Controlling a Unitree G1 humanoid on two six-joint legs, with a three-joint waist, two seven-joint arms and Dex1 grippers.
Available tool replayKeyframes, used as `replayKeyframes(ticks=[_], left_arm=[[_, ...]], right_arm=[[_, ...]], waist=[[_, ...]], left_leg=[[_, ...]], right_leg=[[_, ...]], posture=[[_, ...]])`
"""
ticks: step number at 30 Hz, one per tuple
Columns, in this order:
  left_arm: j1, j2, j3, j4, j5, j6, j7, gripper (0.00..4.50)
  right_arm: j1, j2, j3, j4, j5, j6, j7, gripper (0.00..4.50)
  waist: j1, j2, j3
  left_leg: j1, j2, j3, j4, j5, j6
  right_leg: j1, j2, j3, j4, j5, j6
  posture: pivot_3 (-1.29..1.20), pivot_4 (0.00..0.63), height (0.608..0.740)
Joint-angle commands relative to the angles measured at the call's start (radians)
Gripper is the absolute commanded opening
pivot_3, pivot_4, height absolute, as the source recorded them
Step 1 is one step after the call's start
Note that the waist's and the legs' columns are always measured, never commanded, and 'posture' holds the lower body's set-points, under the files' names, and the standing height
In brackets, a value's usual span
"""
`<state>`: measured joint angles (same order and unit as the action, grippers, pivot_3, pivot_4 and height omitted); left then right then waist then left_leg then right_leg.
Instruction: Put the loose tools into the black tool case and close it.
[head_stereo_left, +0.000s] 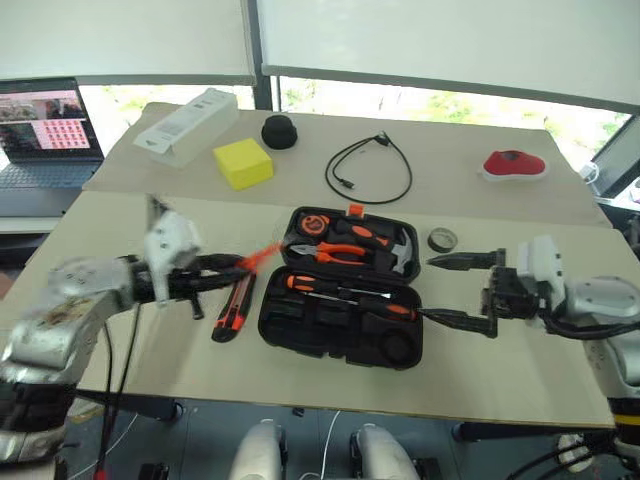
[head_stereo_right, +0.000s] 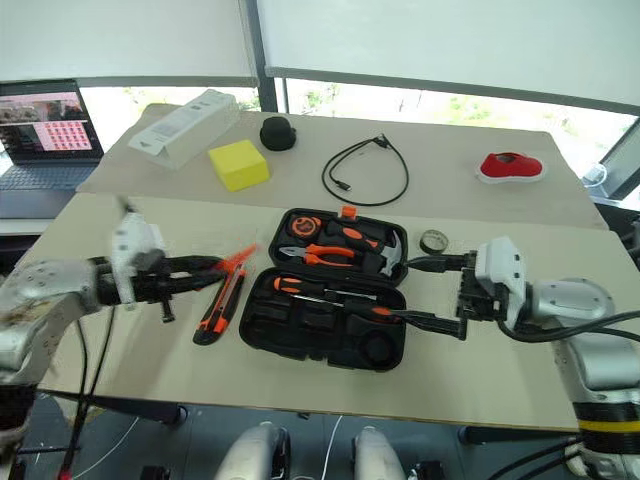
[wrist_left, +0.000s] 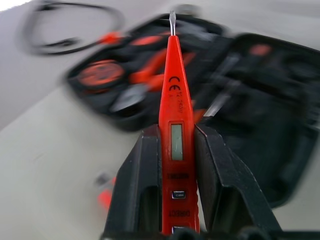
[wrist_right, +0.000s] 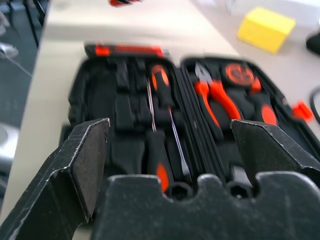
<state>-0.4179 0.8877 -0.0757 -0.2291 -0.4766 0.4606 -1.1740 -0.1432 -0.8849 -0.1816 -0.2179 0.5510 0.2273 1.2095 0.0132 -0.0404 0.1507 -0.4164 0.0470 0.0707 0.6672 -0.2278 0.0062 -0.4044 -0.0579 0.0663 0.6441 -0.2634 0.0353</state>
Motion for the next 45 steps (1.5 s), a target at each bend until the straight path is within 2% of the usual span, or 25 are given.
replayKeyframes(ticks=[1,5,13,23,32,37,39,40,45], left_arm=[[-0.139,-0.044,-0.179,0.082,0.137,-0.053,-0.091,0.46],[-0.245,-0.106,-0.316,0.225,0.279,-0.155,-0.155,0.46],[-0.334,-0.188,-0.396,0.338,0.415,-0.187,-0.163,0.46],[-0.349,-0.202,-0.437,0.316,0.491,-0.154,-0.224,0.46],[-0.382,-0.22,-0.505,0.318,0.594,-0.097,-0.232,0.46],[-0.364,-0.234,-0.481,0.301,0.563,-0.08,-0.232,0.46],[-0.354,-0.24,-0.443,0.292,0.529,-0.084,-0.227,1.48],[-0.349,-0.253,-0.407,0.29,0.498,-0.104,-0.215,1.7],[-0.325,-0.283,-0.274,0.255,0.365,-0.16,-0.214,3.59]], right_arm=[[0.042,-0.037,-0.052,-0.07,-0.003,0.048,-0.038,4.5],[0.087,-0.045,-0.085,-0.117,0.025,0.088,-0.052,4.5],[0.184,-0.029,-0.132,-0.172,0.043,0.096,-0.063,4.5],[0.232,-0.015,-0.147,-0.219,0.059,0.115,-0.085,4.5],[0.206,-0.017,-0.121,-0.216,0.07,0.127,-0.104,4.5],[0.184,-0.013,-0.102,-0.224,0.073,0.142,-0.115,4.5],[0.175,-0.011,-0.095,-0.227,0.075,0.147,-0.12,4.5],[0.17,-0.008,-0.091,-0.231,0.078,0.152,-0.125,4.5],[0.163,-0.007,-0.088,-0.242,0.089,0.172,-0.134,4.5]], waist=[[-0.001,0.0,0.0],[-0.011,0.0,0.0],[-0.007,0.0,0.0],[-0.005,0.0,0.0],[-0.004,0.0,0.0],[-0.005,0.001,0.0],[-0.004,0.001,-0.001],[-0.004,0.001,-0.001],[-0.004,0.001,0.0]], left_leg=[[0.0,0.0,0.0,0.0,0.0,0.0],[0.0,0.0,-0.001,0.0,0.0,0.0],[-0.002,0.0,-0.003,0.003,0.0,0.001],[-0.005,0.0,-0.004,0.009,-0.001,0.003],[-0.005,0.0,-0.004,0.01,-0.001,0.003],[-0.004,0.0,-0.005,0.01,-0.001,0.003],[-0.004,0.0,-0.005,0.011,-0.001,0.003],[-0.004,0.0,-0.005,0.011,-0.001,0.003],[-0.006,0.0,-0.007,0.012,-0.001,0.003]], right_leg=[[0.0,0.001,0.0,0.0,0.0,0.0],[0.0,0.003,0.002,0.0,0.0,0.0],[0.0,0.003,0.002,0.001,-0.001,0.002],[0.0,0.003,0.001,0.003,-0.001,0.003],[0.0,0.003,0.001,0.003,-0.001,0.003],[0.001,0.003,0.001,0.004,-0.001,0.003],[0.001,0.003,0.001,0.004,-0.001,0.003],[0.001,0.003,0.001,0.004,-0.001,0.003],[-0.001,0.003,0.0,0.004,-0.001,0.003]], posture=[[0.0,0.15,0.74],[0.0,0.15,0.74],[0.0,0.15,0.74],[0.0,0.15,0.74],[0.0,0.15,0.74],[0.0,0.15,0.74],[0.0,0.15,0.74],[0.0,0.15,0.74],[0.0,0.15,0.74]])
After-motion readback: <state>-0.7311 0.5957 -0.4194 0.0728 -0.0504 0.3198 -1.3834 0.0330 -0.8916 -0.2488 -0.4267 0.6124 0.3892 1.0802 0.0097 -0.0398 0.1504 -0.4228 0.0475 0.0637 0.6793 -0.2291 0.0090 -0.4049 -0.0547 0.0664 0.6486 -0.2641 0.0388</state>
